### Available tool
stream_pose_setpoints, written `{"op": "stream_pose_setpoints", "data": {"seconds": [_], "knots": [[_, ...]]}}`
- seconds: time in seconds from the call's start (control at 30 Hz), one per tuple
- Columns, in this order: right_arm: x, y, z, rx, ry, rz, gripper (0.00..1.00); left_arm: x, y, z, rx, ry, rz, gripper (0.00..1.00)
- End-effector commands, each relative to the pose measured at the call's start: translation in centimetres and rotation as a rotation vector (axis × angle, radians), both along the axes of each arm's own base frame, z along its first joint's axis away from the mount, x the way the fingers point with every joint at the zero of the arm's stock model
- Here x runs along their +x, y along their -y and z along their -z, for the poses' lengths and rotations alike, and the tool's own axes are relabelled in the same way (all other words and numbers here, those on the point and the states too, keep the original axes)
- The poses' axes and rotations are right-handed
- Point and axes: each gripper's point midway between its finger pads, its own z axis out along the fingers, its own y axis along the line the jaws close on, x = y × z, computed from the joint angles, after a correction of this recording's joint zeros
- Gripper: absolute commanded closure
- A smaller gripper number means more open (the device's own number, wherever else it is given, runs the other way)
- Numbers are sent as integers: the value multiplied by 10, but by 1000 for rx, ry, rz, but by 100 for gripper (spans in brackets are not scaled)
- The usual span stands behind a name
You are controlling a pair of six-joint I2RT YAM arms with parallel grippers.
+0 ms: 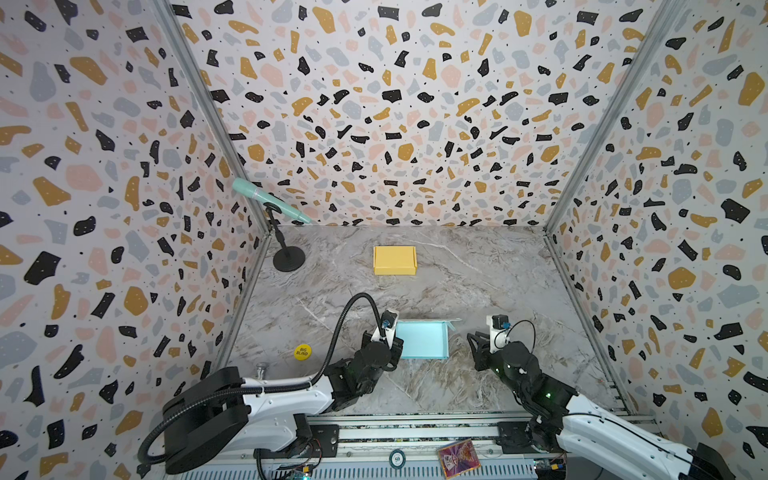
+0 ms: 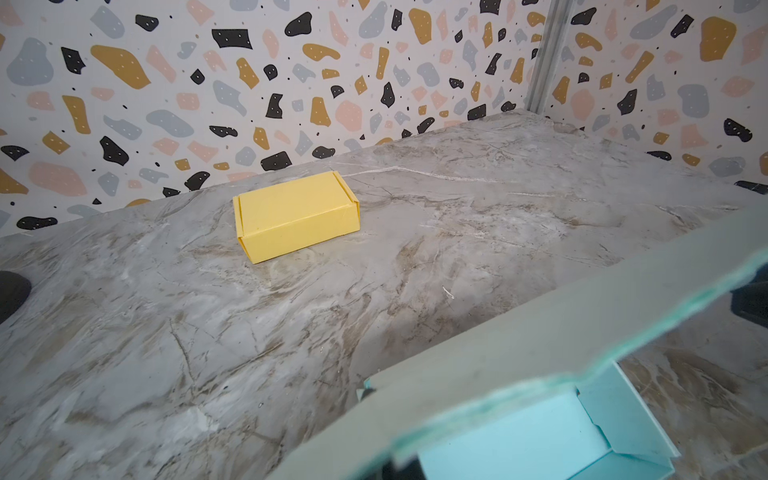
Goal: Fold the paper box
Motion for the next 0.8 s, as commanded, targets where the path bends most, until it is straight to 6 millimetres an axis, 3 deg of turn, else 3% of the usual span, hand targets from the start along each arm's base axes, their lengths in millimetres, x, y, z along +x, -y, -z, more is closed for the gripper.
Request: {"op": "stream_pose_setpoints", "data": {"seconds": [0.0, 0.2, 0.33, 0.77], "knots": [[16, -19, -37, 85, 91, -63, 70, 5, 2, -8, -26, 30, 18, 96], [36, -23, -47, 130, 108, -91, 70, 14, 3, -3, -6, 24, 6, 95], [41, -26, -42, 120, 95, -101, 71, 19, 5, 0, 4, 17, 0, 95], [39, -34, -25, 115, 24, -129, 71, 14, -1, 13, -12, 1, -1, 95]]}}
